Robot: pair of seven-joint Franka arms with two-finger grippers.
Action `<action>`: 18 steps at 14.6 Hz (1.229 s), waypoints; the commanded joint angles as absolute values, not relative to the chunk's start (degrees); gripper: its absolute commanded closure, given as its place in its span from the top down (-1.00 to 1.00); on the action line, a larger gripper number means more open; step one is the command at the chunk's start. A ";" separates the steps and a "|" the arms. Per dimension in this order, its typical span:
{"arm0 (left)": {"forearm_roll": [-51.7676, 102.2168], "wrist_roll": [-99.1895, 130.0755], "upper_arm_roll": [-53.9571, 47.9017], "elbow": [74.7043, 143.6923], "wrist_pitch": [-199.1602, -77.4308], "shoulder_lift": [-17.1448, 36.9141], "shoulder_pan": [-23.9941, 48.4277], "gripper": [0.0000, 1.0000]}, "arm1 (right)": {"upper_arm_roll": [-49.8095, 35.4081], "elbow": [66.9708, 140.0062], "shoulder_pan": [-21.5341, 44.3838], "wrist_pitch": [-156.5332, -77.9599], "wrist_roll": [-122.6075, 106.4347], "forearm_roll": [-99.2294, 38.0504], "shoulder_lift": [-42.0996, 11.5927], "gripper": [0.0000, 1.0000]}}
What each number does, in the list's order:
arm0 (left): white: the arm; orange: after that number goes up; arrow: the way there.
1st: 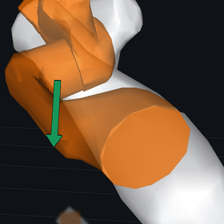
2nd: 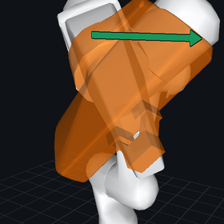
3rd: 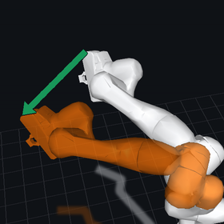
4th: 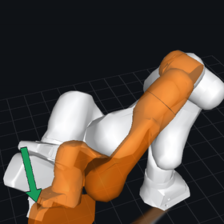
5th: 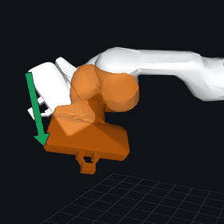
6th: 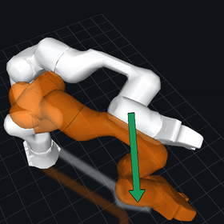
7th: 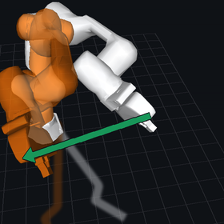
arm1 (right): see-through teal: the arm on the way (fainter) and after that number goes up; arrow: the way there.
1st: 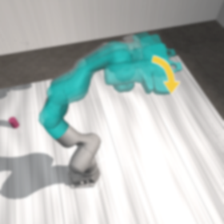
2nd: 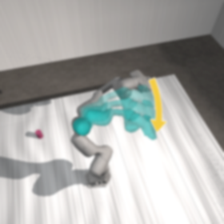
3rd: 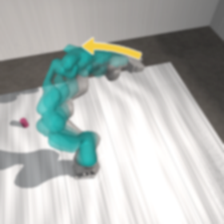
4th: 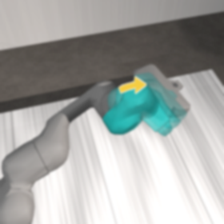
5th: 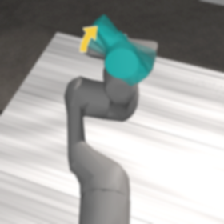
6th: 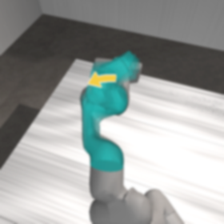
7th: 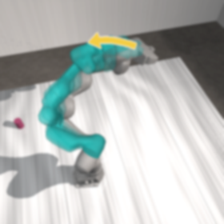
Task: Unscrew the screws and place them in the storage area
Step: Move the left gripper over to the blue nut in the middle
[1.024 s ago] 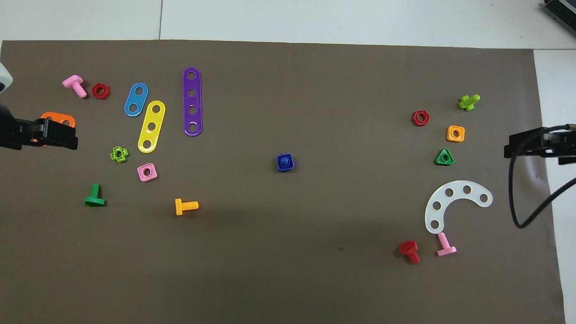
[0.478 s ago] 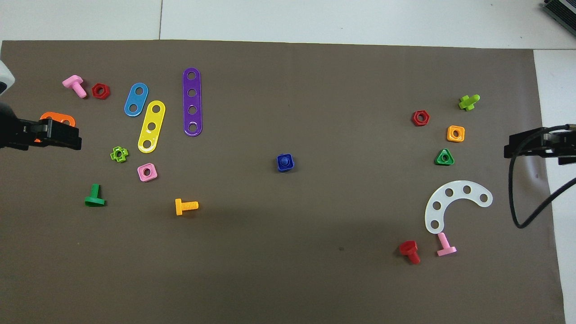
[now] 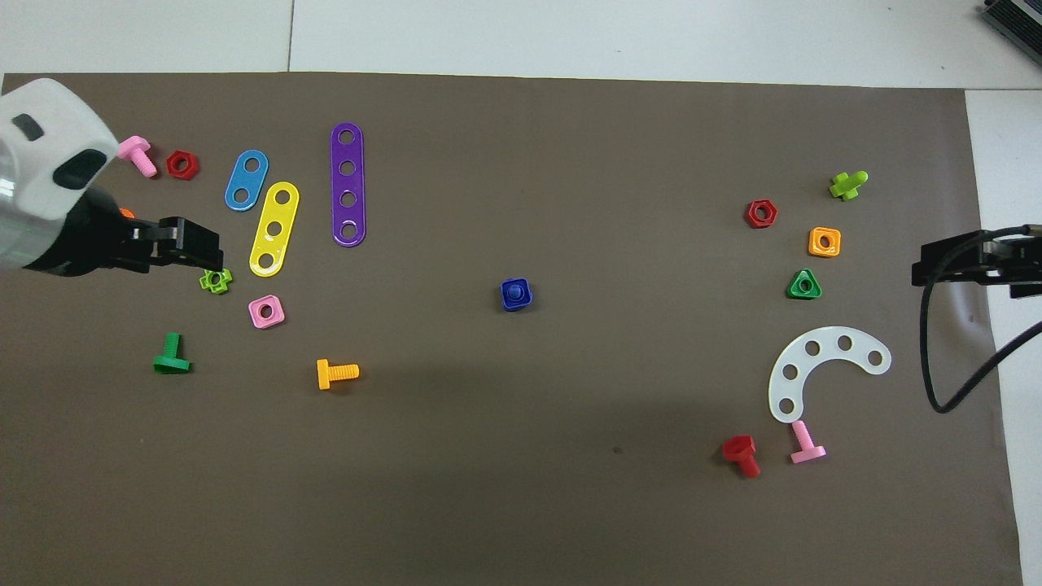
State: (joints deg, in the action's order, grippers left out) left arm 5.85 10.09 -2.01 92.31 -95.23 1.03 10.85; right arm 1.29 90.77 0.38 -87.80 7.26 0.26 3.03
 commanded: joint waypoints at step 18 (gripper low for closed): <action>2.20 28.30 -0.97 91.67 -125.33 26.45 34.54 1.00 | 0.88 92.11 0.09 -87.89 6.94 0.97 4.22 1.00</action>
State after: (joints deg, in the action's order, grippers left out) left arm 3.67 27.28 -2.04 92.60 -124.48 25.42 33.45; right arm 1.29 90.77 0.38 -87.80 7.26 0.26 3.04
